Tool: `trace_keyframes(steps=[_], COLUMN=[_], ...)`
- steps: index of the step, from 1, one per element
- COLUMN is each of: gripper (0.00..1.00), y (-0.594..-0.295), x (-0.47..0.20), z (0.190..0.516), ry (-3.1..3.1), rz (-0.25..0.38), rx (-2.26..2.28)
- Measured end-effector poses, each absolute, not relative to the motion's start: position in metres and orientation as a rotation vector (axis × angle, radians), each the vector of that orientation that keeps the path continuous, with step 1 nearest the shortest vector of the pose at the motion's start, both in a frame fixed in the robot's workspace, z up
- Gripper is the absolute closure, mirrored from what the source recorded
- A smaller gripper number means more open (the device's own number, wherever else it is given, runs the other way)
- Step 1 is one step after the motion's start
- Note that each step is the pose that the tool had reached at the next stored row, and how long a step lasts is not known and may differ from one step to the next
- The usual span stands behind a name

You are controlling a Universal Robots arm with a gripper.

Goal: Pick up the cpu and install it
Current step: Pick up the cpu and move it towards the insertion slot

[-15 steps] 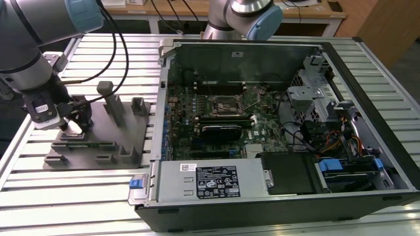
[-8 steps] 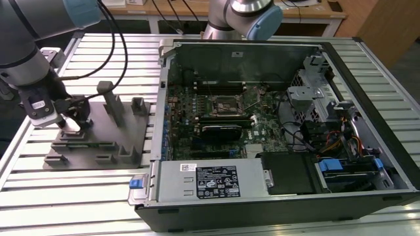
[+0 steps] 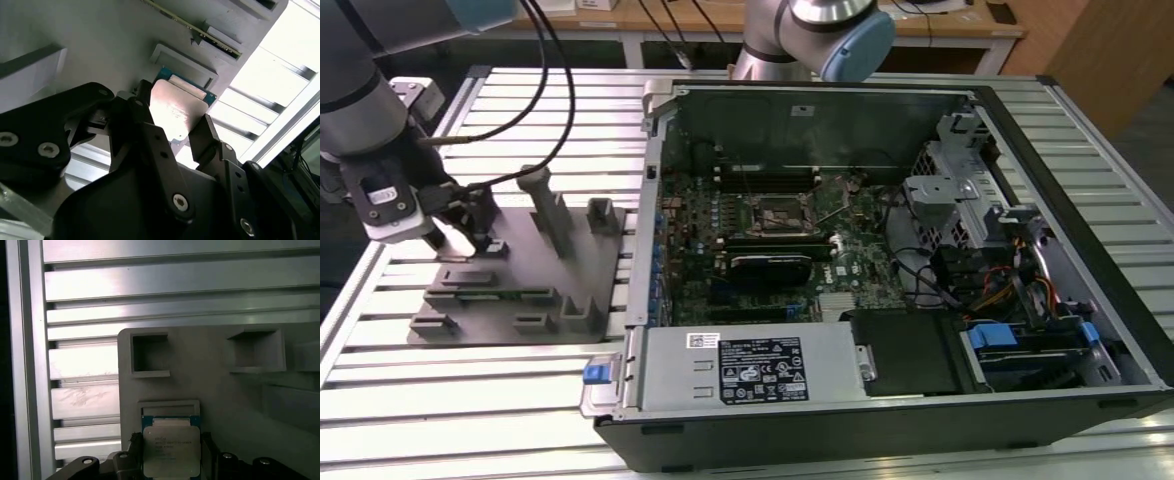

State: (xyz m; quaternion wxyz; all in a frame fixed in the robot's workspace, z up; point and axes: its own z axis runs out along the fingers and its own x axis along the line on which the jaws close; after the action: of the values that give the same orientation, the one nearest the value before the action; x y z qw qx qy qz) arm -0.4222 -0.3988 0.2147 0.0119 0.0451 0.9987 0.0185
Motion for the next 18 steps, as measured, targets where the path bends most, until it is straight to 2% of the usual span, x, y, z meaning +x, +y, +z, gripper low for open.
trace_keyframes(steps=[18], gripper=[0.45], y=[-0.3988], x=[-0.4223], z=[0.2171], ry=[3.118], rz=[0.059], rx=[0.05])
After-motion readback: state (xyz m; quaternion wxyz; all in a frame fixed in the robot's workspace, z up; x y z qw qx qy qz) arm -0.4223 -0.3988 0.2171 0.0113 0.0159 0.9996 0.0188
